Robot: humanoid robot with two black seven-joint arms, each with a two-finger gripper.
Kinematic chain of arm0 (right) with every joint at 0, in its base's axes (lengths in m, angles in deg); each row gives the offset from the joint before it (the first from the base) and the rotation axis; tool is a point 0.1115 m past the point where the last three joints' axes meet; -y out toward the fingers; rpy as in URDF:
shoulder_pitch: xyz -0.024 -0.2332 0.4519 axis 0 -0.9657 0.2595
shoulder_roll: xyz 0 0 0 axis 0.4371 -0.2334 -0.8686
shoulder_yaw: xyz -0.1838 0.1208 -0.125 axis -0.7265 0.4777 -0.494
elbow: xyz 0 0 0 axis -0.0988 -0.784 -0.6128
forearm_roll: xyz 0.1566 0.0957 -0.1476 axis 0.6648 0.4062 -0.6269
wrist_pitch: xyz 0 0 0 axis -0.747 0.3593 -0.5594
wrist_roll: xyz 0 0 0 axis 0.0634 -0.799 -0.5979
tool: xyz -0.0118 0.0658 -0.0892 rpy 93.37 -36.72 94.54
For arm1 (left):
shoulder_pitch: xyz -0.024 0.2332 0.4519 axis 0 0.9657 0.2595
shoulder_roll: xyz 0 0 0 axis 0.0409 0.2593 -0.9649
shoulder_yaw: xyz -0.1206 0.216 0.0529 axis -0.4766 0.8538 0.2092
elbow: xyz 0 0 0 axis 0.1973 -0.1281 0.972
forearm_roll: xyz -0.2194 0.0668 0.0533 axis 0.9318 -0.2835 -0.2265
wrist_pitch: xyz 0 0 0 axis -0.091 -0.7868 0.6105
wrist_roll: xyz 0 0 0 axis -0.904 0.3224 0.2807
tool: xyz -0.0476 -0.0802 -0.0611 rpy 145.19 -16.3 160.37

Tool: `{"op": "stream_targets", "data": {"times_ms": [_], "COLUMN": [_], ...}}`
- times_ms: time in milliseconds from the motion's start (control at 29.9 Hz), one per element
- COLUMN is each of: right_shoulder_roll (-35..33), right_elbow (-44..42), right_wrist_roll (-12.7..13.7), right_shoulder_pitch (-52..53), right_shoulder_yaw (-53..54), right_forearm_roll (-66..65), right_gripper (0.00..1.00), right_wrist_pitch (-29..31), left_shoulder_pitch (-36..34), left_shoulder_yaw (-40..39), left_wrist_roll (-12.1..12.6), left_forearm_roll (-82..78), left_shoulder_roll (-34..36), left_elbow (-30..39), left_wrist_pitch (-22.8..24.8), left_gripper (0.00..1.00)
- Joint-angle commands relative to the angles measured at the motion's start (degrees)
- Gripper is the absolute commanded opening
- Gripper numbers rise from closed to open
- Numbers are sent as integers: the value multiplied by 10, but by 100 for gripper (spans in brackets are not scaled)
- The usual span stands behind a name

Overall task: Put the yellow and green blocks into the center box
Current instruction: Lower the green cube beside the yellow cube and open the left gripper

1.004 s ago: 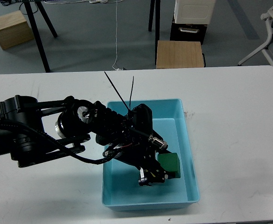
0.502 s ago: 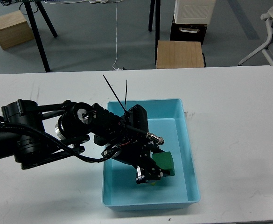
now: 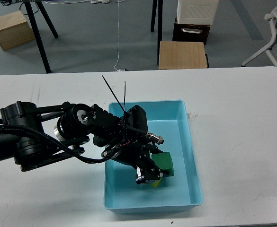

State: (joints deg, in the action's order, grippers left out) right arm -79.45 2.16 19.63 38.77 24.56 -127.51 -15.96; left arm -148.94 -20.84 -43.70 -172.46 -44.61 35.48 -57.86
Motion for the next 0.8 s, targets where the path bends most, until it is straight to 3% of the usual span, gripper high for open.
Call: {"op": "stream_targets", "data": {"times_ms": [0, 201, 234, 335, 402, 502, 603, 636, 770], "right_shoulder_roll": [0, 0, 0, 0, 0, 0, 0, 0, 0], "right_elbow": [0, 0, 0, 0, 0, 0, -1, -1, -1], "right_wrist_roll": [0, 0, 0, 0, 0, 0, 0, 0, 0], "right_shoulder_pitch": [0, 1, 1, 1, 1, 0, 0, 0, 1], "right_shoulder_yaw": [1, 1, 1, 1, 1, 1, 1, 1, 1], "right_forearm_roll": [0, 0, 0, 0, 0, 0, 0, 0, 0], "right_gripper": [98, 98, 98, 98, 98, 98, 98, 98, 98], "right_wrist_pitch": [0, 0, 0, 0, 0, 0, 0, 0, 0], "left_shoulder_pitch": [0, 1, 0, -1, -2, -2, 0, 0, 0], "left_shoulder_yaw": [-1, -2, -1, -2, -1, -1, 0, 0, 0], "left_wrist_roll": [0, 0, 0, 0, 0, 0, 0, 0, 0], "left_forearm_roll": [0, 0, 0, 0, 0, 0, 0, 0, 0], "left_shoulder_roll": [4, 8, 8, 7, 7, 7, 7, 7, 8], "left_elbow": [-2, -2, -2, -2, -2, -2, -2, -2, -2], "left_wrist_pitch": [0, 0, 0, 0, 0, 0, 0, 0, 0], "left_gripper": [77, 77, 74, 40, 37, 41, 73, 77, 81]}}
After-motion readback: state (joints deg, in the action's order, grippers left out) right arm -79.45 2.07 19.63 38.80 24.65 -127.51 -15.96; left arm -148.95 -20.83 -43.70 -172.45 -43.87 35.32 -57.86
